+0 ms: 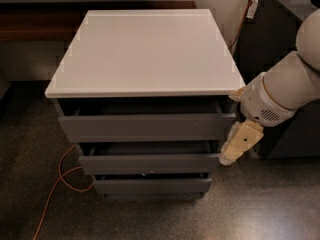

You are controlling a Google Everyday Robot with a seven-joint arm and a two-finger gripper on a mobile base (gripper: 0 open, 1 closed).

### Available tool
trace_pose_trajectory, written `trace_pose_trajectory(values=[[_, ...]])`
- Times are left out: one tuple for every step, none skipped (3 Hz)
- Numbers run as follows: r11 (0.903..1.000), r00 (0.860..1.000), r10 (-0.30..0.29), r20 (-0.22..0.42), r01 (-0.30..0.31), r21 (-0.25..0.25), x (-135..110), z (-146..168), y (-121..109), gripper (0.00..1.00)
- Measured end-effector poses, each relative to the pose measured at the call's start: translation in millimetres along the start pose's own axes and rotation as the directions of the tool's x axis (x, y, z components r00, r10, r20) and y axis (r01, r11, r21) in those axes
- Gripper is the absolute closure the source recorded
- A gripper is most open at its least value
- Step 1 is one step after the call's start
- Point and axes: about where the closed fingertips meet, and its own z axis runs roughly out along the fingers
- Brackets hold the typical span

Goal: Pick green can from bottom drawer and place on counter

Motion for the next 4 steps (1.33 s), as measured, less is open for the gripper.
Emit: trace_pose_trajectory(values=[[1.0000,1.000,0.000,0.000,0.000,0.000,0.0,0.0,0.0,0.00],[0.9994,1.000,-0.015,0.004,0.015,-0.032,-1.4,22.7,6.2,0.00],[0.9966,0.998,-0.056,0.001,0.056,-0.060,-2.6,58.4,17.3,0.00],[0.9918,0.996,-0.091,0.020,0.092,-0.089,-2.1,100.5,33.1,0.00]])
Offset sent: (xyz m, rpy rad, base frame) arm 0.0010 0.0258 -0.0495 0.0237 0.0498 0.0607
